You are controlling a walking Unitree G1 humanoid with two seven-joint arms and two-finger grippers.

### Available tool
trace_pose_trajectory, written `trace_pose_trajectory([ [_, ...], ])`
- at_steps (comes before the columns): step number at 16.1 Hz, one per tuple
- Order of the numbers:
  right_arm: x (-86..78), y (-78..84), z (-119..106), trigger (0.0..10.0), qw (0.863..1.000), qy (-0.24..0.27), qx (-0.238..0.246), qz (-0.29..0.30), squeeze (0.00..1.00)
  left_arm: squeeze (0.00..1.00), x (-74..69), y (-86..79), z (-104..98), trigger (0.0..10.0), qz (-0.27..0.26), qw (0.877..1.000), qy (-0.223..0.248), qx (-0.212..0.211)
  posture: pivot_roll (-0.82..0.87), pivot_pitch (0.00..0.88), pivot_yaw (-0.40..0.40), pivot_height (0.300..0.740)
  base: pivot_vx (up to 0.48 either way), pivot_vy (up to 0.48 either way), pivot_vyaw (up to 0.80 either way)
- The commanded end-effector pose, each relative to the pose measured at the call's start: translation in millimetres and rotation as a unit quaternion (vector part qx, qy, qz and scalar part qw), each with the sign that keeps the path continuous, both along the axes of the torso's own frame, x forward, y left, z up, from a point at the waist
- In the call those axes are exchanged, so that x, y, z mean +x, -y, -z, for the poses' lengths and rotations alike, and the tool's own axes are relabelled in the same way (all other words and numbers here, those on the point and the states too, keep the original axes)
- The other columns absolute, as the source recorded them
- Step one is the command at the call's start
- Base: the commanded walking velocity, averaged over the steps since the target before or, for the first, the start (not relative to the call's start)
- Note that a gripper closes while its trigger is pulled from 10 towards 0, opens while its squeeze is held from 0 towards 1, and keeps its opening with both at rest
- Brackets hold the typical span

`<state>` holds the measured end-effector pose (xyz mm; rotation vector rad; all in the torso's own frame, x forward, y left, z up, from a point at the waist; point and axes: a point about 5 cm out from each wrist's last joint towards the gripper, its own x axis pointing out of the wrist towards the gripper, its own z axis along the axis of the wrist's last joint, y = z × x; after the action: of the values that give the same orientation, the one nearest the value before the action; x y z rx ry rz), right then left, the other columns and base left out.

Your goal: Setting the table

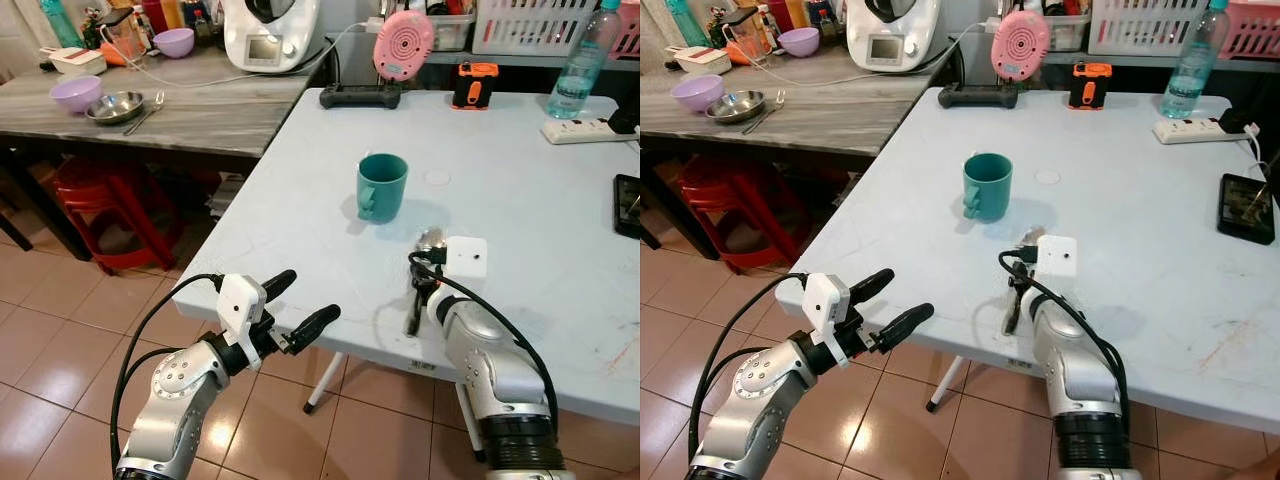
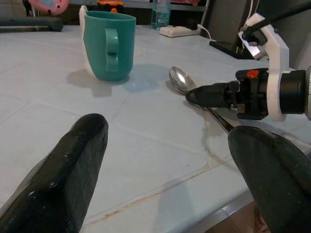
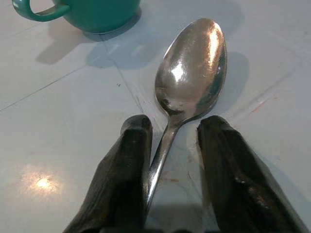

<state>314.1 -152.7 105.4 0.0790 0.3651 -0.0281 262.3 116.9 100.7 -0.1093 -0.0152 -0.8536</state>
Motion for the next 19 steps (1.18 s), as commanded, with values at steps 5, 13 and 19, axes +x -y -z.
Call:
trace_pose_trajectory([
  [5,-15.2,11.6,33,0.0,0.997,-0.079,0.002,0.019,0.00,0.00,-1.4,-2.6,-2,10.0,0.014,1.000,-0.001,0.009,-0.13,0.070,0.099,0.740,0.000,0.000,0.00],
  [13,-15.7,10.0,33,0.0,0.997,-0.073,0.021,0.028,0.00,0.00,-1.9,-3.4,-2,10.0,0.025,1.000,-0.007,0.013,-0.13,0.072,0.105,0.740,0.000,0.000,0.00],
  [19,-3.8,15.2,-13,0.0,0.995,0.066,0.046,0.059,0.00,0.00,21.5,-20.1,-11,10.0,-0.114,0.993,0.000,-0.020,-0.13,0.073,0.101,0.740,0.000,0.000,0.00],
])
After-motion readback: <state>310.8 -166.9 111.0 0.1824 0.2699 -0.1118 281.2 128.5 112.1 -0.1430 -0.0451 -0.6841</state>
